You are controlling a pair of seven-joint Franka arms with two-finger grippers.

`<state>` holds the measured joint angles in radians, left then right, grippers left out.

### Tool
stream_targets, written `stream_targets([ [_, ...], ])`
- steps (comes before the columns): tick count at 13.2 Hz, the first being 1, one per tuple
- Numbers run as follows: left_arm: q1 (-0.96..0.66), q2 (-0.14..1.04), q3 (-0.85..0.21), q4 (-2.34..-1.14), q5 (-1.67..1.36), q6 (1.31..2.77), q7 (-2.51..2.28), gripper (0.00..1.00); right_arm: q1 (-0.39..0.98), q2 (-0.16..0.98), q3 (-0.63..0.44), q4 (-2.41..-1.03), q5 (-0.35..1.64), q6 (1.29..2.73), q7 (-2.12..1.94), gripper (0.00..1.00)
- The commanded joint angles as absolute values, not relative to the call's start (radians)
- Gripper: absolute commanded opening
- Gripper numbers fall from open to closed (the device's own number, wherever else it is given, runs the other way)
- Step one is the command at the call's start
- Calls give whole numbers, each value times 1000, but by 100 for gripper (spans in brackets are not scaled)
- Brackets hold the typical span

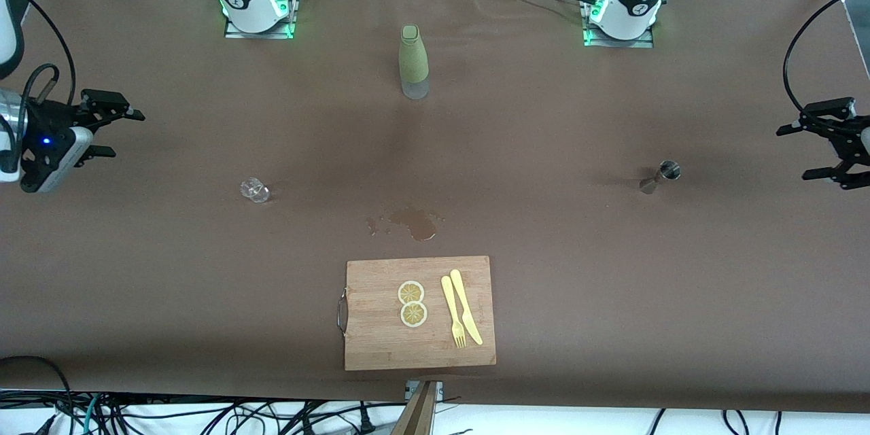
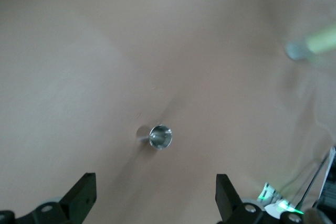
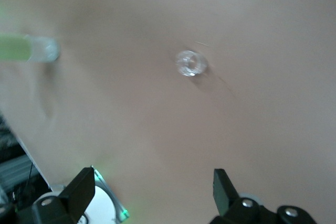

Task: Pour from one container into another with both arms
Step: 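Lower the right gripper to the glass cup while the left gripper reaches the jigger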

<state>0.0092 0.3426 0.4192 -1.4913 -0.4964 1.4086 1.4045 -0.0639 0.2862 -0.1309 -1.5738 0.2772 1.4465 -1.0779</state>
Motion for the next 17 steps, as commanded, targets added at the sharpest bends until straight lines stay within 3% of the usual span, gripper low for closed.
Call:
stream_targets([
  [1,31,452,474,-1531,-654,1324,1711,100,-144,392,-127,-1560,403,1430,-1370,100],
  [6,87,604,506,-1638,-876,1310,2098,100,-202,576,-126,-1559,598,1413,-1725,100],
  [15,160,872,506,-1680,-1130,1218,2633,100,-202,865,-121,-1537,886,1443,-2386,100],
  [17,166,942,508,-1680,-1195,1181,2735,100,-202,943,-121,-1467,939,1479,-2501,100],
])
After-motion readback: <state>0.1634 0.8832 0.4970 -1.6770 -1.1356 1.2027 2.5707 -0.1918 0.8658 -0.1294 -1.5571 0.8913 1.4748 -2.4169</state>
